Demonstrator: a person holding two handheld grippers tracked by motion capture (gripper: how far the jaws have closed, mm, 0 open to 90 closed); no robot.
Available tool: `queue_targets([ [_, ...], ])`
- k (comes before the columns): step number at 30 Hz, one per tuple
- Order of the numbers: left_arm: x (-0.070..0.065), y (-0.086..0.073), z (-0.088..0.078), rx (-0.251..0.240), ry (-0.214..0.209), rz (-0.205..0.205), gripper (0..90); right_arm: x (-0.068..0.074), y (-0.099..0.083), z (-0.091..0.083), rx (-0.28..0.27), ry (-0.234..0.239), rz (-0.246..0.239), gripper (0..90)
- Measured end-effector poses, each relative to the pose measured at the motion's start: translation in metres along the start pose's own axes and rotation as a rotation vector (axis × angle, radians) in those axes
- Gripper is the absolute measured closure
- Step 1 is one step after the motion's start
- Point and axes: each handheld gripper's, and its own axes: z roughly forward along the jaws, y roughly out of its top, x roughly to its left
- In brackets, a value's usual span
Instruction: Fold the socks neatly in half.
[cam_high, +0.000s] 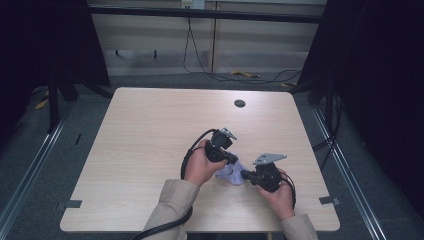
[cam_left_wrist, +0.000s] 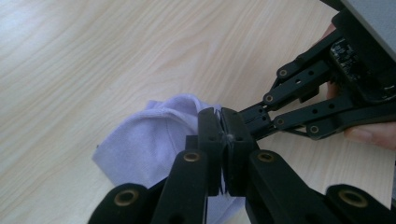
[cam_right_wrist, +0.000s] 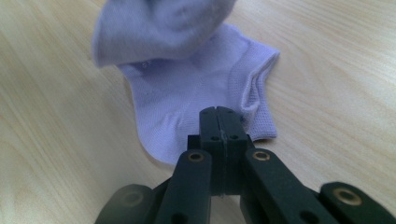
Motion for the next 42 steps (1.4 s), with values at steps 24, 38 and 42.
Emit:
queue_targets([
  [24, -0.01, -0.005, 0.036, 0.07, -0.025, 0.015, 87.7, -0.01, -0.007, -0.02, -0.024, -0.061, 0.017, 90.0],
  [38, -0.015, -0.019, 0.012, -0.002, -0.002, 0.031, 67.2, -0.008, -0.009, -0.02, -0.024, -0.072, 0.009, 90.0],
  [42, -0.02, -0.027, 0.025, 0.039, 0.001, 0.062, 63.8, -0.008, -0.008, -0.02, -0.027, -0.075, 0.006, 90.0],
])
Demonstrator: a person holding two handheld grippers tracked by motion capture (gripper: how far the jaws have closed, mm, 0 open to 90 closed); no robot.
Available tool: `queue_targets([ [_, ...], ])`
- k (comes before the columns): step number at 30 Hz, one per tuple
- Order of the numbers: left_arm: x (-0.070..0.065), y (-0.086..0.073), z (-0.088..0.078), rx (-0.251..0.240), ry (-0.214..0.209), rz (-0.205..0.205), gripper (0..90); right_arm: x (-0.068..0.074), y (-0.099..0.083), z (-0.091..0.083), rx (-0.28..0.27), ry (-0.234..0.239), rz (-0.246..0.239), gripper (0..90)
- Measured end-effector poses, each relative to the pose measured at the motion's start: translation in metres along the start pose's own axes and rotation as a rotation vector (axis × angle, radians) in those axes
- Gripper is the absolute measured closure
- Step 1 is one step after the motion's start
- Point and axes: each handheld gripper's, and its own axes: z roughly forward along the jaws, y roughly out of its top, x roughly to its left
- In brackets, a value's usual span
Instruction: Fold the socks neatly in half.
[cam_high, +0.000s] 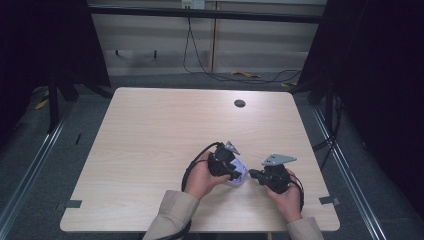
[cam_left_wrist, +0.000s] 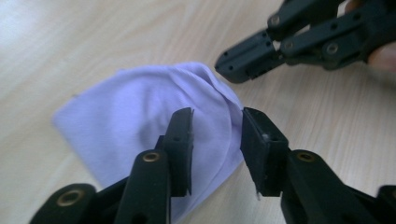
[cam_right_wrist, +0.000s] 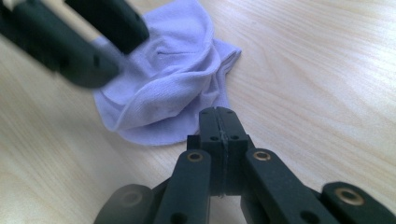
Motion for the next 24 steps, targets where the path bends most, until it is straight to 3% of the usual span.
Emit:
queue_targets([
  [3, -0.002, -0.002, 0.013, 0.028, 0.018, 0.029, 60.9, 0.001, 0.0, 0.001, 0.005, -0.002, 0.001, 90.0],
  [6, -0.003, -0.003, 0.022, 0.016, 0.035, 0.032, 62.5, 0.001, -0.001, 0.001, 0.006, 0.003, -0.005, 90.0],
  [10, -0.003, 0.0, 0.023, 0.03, 0.037, 0.046, 74.6, 0.0, -0.002, 0.004, 0.015, 0.01, -0.001, 90.0],
  [13, -0.005, 0.006, 0.018, 0.047, 0.026, 0.027, 87.2, 0.002, -0.003, 0.007, 0.031, 0.014, -0.005, 90.0],
  [18, -0.007, 0.01, 0.012, 0.033, -0.02, 0.006, 86.8, 0.003, -0.003, 0.008, 0.036, 0.016, -0.011, 90.0],
  [22, -0.005, 0.007, 0.008, -0.002, -0.012, -0.018, 82.9, 0.003, -0.003, 0.008, 0.034, 0.018, -0.011, 90.0],
  [24, -0.004, 0.004, 0.009, 0.008, 0.0, 0.001, 79.9, 0.002, -0.003, 0.009, 0.031, 0.019, -0.01, 90.0],
])
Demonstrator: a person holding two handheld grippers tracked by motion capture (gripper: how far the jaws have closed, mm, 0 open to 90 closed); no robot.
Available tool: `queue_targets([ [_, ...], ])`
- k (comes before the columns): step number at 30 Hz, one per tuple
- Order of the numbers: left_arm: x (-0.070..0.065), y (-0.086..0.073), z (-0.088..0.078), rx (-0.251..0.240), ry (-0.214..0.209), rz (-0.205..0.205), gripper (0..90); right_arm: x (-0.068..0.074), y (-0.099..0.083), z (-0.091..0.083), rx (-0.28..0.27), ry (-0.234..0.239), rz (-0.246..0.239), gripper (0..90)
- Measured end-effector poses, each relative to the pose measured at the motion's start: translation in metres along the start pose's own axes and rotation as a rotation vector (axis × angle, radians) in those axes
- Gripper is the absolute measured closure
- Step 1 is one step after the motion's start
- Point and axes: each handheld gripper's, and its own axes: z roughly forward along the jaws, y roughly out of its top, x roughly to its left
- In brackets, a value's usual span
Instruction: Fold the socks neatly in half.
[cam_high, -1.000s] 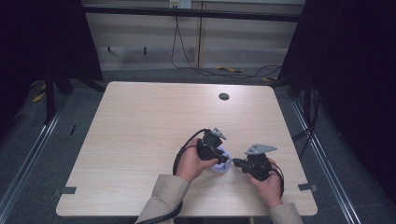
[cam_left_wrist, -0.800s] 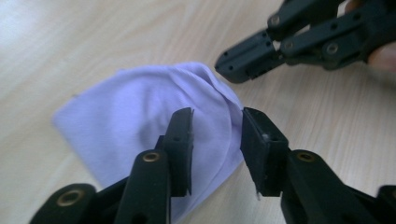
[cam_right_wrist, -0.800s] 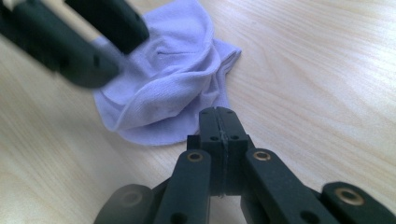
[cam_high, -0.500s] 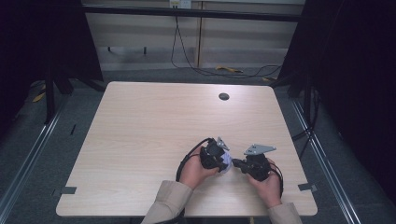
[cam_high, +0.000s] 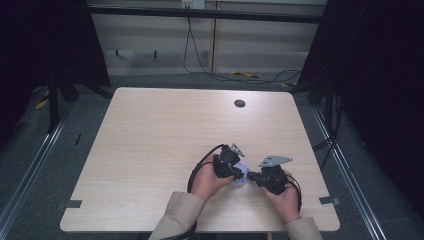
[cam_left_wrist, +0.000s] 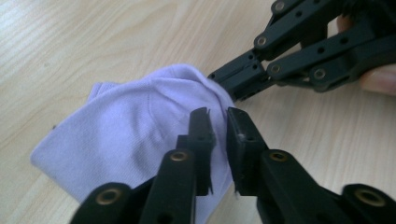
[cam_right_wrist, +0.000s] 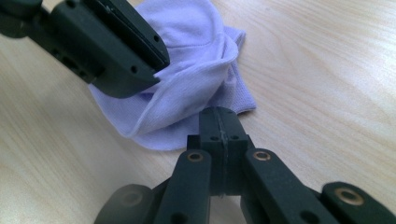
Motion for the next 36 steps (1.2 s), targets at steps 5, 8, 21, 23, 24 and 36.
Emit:
queue_targets([
  [5, 0.0, -0.003, 0.009, 0.031, 0.009, 0.015, 76.2, 0.001, 0.0, 0.001, 0.001, 0.001, 0.002, 90.0],
  [8, -0.001, -0.002, 0.009, 0.041, 0.012, -0.007, 87.5, 0.0, 0.0, 0.001, -0.001, 0.003, 0.005, 90.0],
  [21, -0.012, 0.016, 0.0, 0.007, -0.038, 0.017, 89.0, 0.0, 0.0, 0.002, -0.008, 0.018, 0.012, 90.0],
  [23, -0.013, 0.013, 0.009, 0.026, -0.057, 0.017, 89.0, -0.001, 0.0, 0.002, -0.01, 0.023, 0.018, 90.0],
  [24, -0.014, 0.011, 0.012, 0.029, -0.061, 0.017, 89.0, -0.001, 0.0, 0.002, -0.011, 0.022, 0.02, 90.0],
  [36, -0.011, 0.005, 0.011, -0.026, -0.05, 0.032, 71.5, -0.003, -0.001, 0.001, -0.011, 0.006, 0.021, 90.0],
])
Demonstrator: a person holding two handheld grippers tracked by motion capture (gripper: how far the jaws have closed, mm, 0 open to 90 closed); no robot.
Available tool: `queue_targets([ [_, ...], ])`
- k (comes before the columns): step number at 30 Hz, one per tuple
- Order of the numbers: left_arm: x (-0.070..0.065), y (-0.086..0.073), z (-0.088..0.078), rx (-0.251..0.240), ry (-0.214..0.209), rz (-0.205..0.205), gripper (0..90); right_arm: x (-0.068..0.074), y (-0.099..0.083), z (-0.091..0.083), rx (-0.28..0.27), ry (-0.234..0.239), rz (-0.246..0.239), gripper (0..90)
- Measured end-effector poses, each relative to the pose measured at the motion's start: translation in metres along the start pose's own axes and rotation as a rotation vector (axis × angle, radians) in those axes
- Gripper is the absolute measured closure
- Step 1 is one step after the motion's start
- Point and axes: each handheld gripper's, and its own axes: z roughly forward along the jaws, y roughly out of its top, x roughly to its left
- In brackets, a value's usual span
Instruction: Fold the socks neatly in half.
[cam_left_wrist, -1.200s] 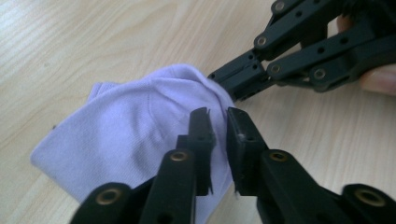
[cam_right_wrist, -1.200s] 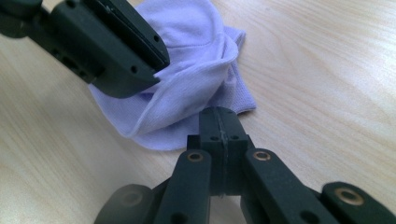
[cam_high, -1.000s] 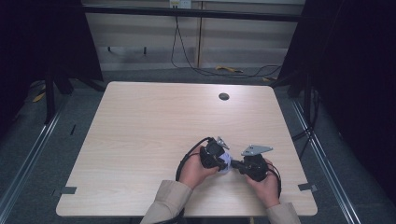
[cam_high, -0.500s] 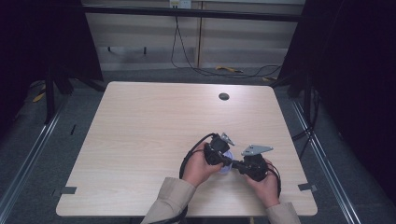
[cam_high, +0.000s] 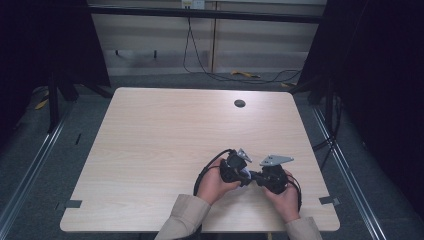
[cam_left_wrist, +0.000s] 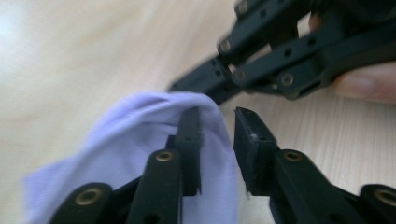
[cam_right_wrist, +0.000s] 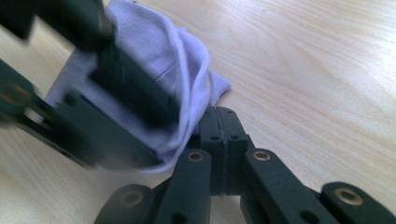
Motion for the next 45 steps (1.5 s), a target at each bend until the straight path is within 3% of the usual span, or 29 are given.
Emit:
queue_targets([
  [3, 0.002, 0.003, -0.019, -0.043, 0.022, -0.002, 70.4, 0.001, 0.001, 0.0, 0.005, -0.006, -0.005, 90.0],
  [5, 0.004, 0.003, -0.027, -0.033, 0.07, 0.006, 74.4, 0.002, 0.001, 0.0, 0.003, -0.005, -0.007, 90.0],
  [6, 0.005, 0.002, -0.028, -0.003, 0.084, 0.021, 77.9, 0.002, 0.001, 0.0, 0.004, -0.005, -0.005, 90.0],
  [8, 0.008, -0.003, -0.021, 0.015, 0.086, 0.021, 79.1, 0.002, 0.001, 0.0, 0.004, -0.007, -0.006, 90.0],
  [11, 0.012, -0.009, -0.006, 0.004, 0.149, 0.05, 67.6, 0.003, 0.002, 0.001, 0.005, -0.007, -0.01, 90.0],
  [14, 0.013, -0.014, 0.006, -0.012, 0.155, 0.046, 63.8, 0.003, 0.001, 0.001, 0.003, -0.006, -0.012, 90.0],
  [16, 0.013, -0.013, 0.004, -0.018, 0.146, 0.05, 59.4, 0.002, 0.0, -0.001, 0.005, -0.012, -0.004, 88.4],
  [19, 0.014, -0.011, -0.007, -0.064, 0.148, 0.059, 43.4, 0.001, 0.0, -0.002, 0.0, -0.015, -0.007, 80.6],
  [23, 0.019, -0.014, -0.03, -0.103, 0.141, 0.036, 35.2, 0.001, 0.003, -0.011, -0.029, -0.052, -0.007, 59.3],
  [25, 0.023, -0.019, -0.04, -0.107, 0.155, 0.026, 34.3, -0.001, 0.003, -0.015, -0.048, -0.047, 0.001, 55.8],
  [26, 0.027, -0.023, -0.046, -0.107, 0.156, -0.007, 33.6, -0.002, 0.002, -0.016, -0.053, -0.049, 0.007, 52.3],
  [27, 0.029, -0.026, -0.049, -0.102, 0.156, -0.014, 32.1, -0.003, 0.002, -0.017, -0.061, -0.05, 0.016, 47.5],
  [32, 0.039, -0.041, -0.067, -0.133, 0.167, -0.061, 26.7, -0.007, 0.001, -0.018, -0.065, -0.047, 0.037, 40.7],
  [36, 0.042, -0.05, -0.078, -0.143, 0.18, -0.086, 23.7, -0.006, 0.001, -0.018, -0.062, -0.044, 0.027, 39.1],
  [45, 0.049, -0.067, -0.095, -0.135, 0.215, -0.102, 18.8, -0.008, 0.001, -0.022, -0.047, -0.045, 0.013, 27.9],
])
